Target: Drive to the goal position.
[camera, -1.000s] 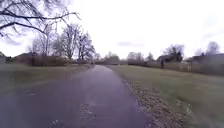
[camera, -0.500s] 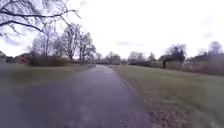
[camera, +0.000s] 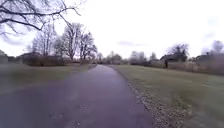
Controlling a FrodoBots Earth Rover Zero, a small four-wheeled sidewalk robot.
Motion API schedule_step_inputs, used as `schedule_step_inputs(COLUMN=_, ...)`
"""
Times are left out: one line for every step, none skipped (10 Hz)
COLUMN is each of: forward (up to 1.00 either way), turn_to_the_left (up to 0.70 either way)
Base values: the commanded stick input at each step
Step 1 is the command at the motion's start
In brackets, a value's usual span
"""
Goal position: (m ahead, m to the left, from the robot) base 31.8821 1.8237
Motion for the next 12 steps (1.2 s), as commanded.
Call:
schedule_step_inputs(forward=1.0, turn_to_the_left=0.0)
schedule_step_inputs(forward=1.0, turn_to_the_left=0.0)
schedule_step_inputs(forward=1.0, turn_to_the_left=0.0)
schedule_step_inputs(forward=1.0, turn_to_the_left=0.0)
schedule_step_inputs(forward=1.0, turn_to_the_left=0.0)
schedule_step_inputs(forward=1.0, turn_to_the_left=0.0)
schedule_step_inputs(forward=1.0, turn_to_the_left=0.0)
schedule_step_inputs(forward=1.0, turn_to_the_left=0.0)
schedule_step_inputs(forward=1.0, turn_to_the_left=0.0)
schedule_step_inputs(forward=1.0, turn_to_the_left=0.0)
schedule_step_inputs(forward=1.0, turn_to_the_left=0.0)
schedule_step_inputs(forward=1.0, turn_to_the_left=0.0)
